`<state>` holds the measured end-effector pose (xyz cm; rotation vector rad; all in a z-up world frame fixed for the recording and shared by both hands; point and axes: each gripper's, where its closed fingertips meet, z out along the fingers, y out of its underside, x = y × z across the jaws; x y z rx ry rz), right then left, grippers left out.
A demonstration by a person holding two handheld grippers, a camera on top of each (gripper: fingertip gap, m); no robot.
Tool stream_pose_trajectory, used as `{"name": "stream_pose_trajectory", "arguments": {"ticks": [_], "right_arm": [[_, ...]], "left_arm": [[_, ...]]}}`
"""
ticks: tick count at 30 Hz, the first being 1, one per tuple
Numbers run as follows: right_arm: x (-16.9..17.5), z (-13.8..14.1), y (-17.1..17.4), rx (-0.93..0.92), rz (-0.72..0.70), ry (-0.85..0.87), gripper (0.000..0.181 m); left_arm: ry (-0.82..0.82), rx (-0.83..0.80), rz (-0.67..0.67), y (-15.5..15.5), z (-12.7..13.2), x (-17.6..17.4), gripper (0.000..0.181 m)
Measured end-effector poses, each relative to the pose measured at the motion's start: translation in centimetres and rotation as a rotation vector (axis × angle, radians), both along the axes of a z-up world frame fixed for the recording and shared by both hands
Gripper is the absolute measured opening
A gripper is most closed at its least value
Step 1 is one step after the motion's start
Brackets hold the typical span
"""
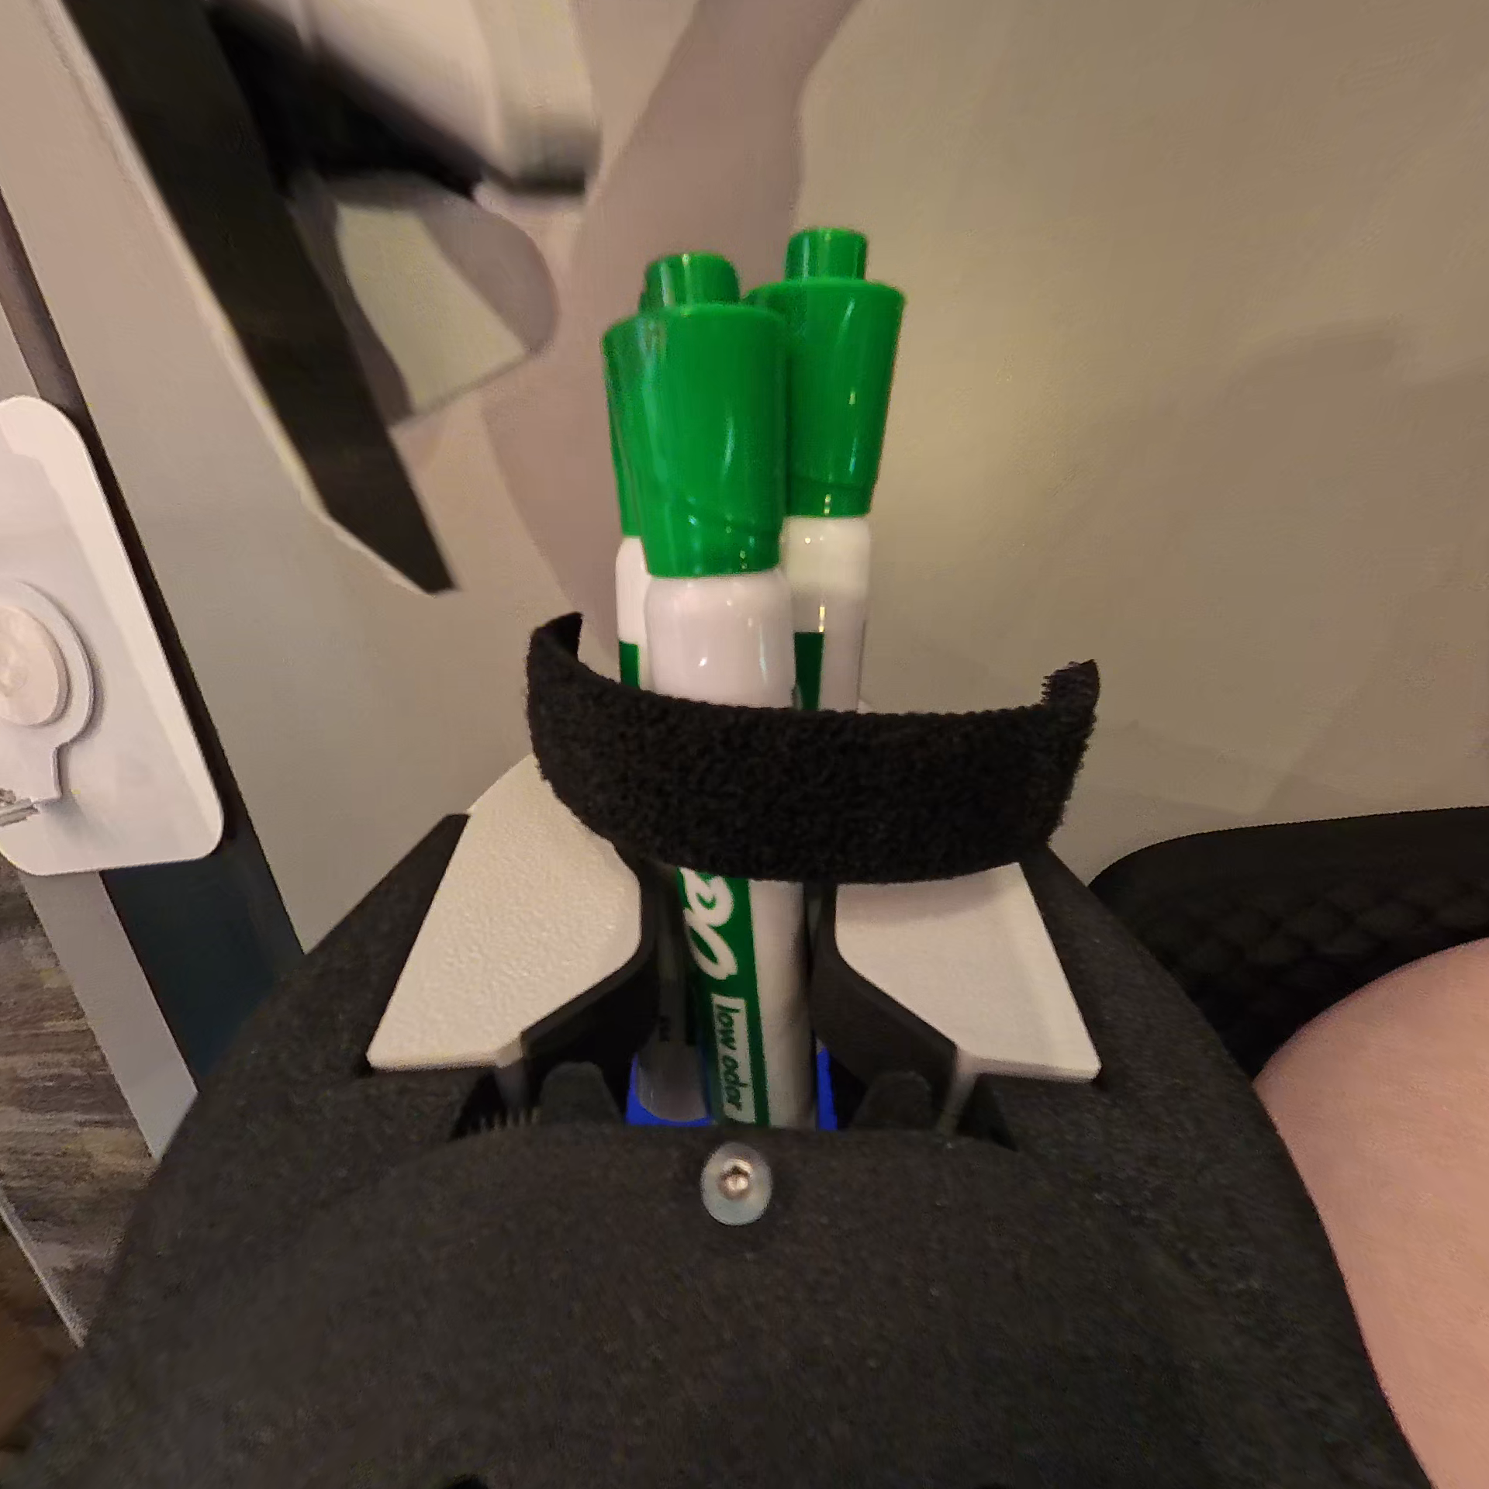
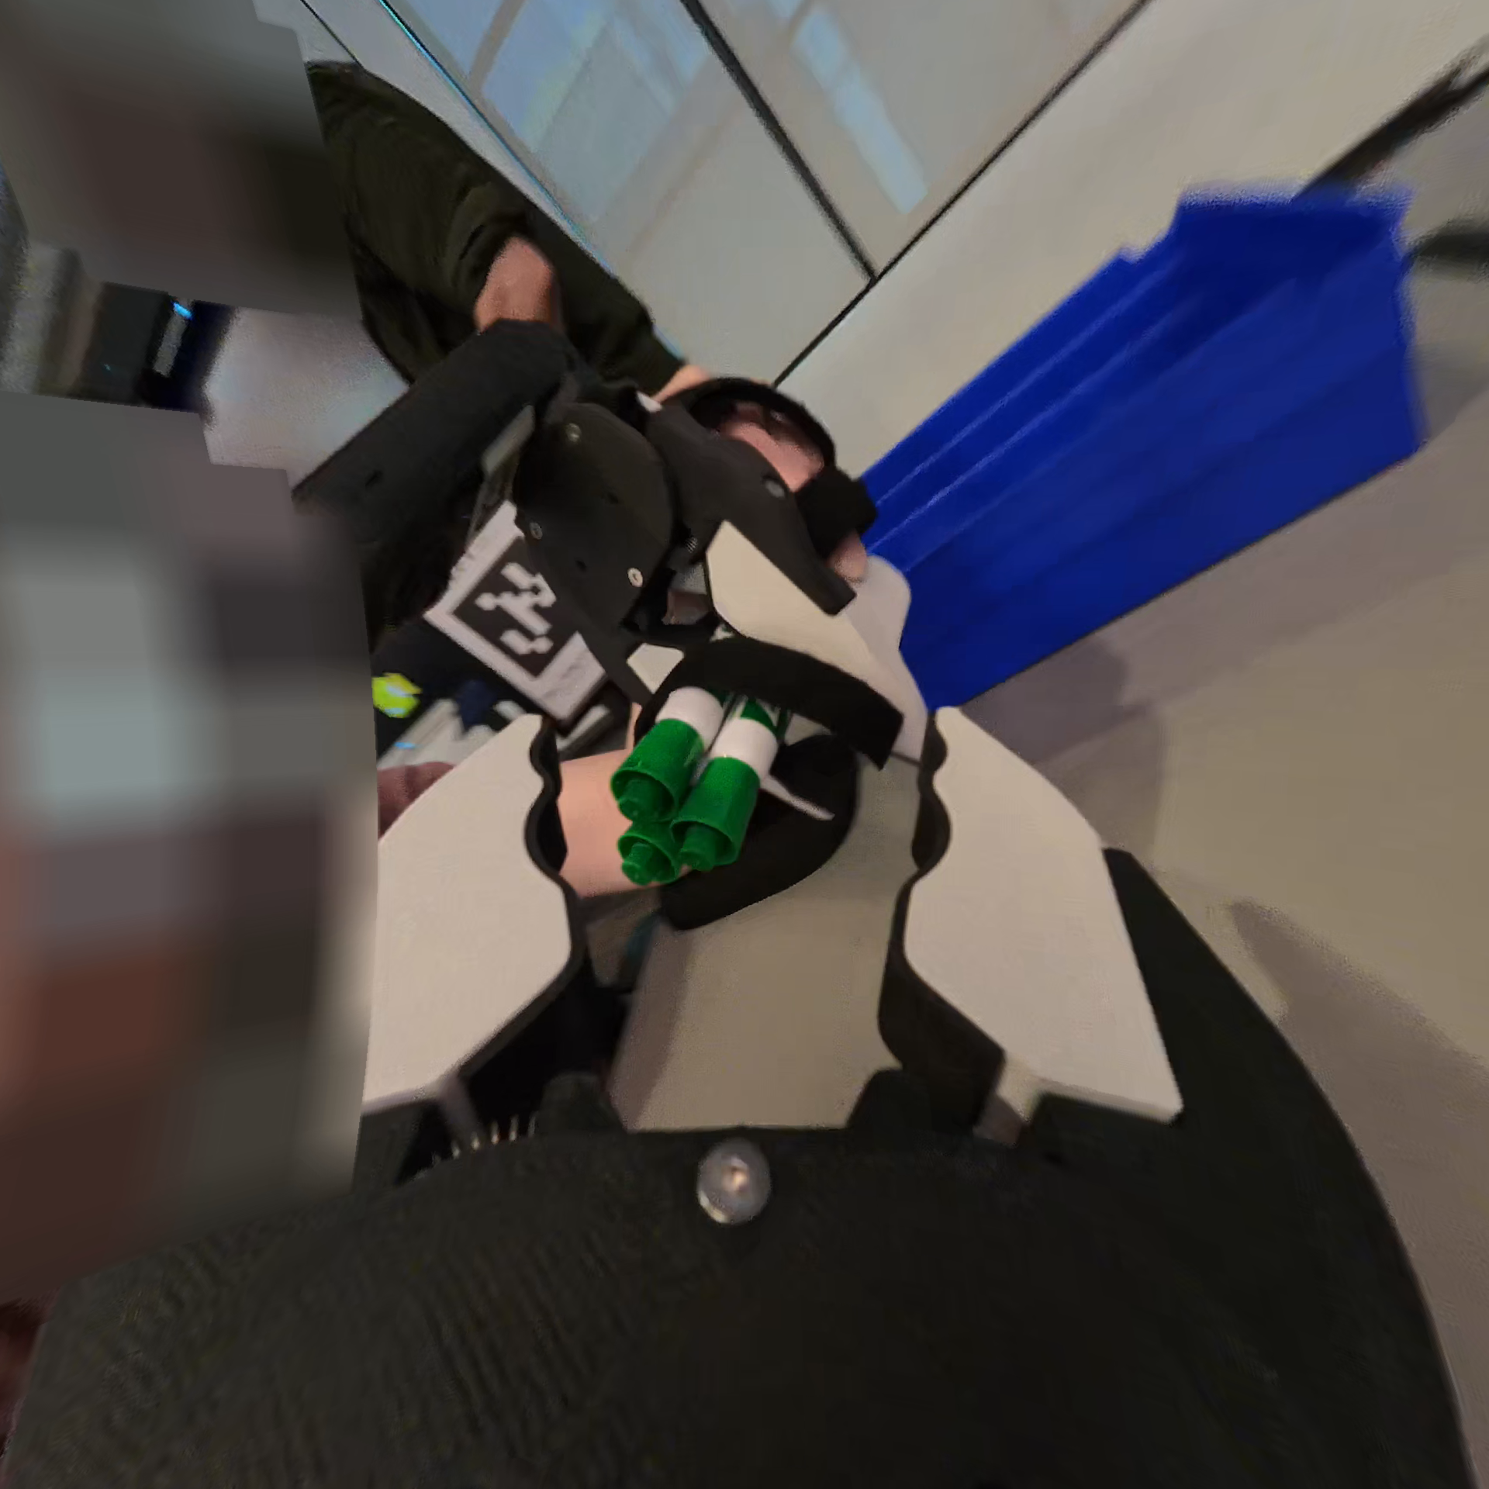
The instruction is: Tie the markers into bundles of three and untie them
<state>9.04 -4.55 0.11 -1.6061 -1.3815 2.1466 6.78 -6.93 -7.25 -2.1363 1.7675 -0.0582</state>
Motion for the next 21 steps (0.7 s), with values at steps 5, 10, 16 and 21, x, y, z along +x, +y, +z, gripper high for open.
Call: {"name": "stream_pose_trajectory", "arguments": {"ticks": [5,10,16,21], "right_arm": [[0.0,2.4,0.6,0.265,-0.186,0.216,0.103],[-0.5,2.5,0.0,0.460,-0.322,0.375,0.118],[-1.6,1.4,-2.4,0.684,-0.390,0.432,0.129],[-2.2,1.2,-3.4,0.730,-0.429,0.443,0.128]], "left_arm": [[0.001,0.006,0.070,0.7,0.1,-1.3,0.042],[-0.021,0.018,0.086,0.7,0.6,-1.7,0.042],[-0.044,0.034,0.093,0.6,1.2,-2.0,0.042],[-0.070,0.043,0.082,0.6,1.6,-1.5,0.041]]}}
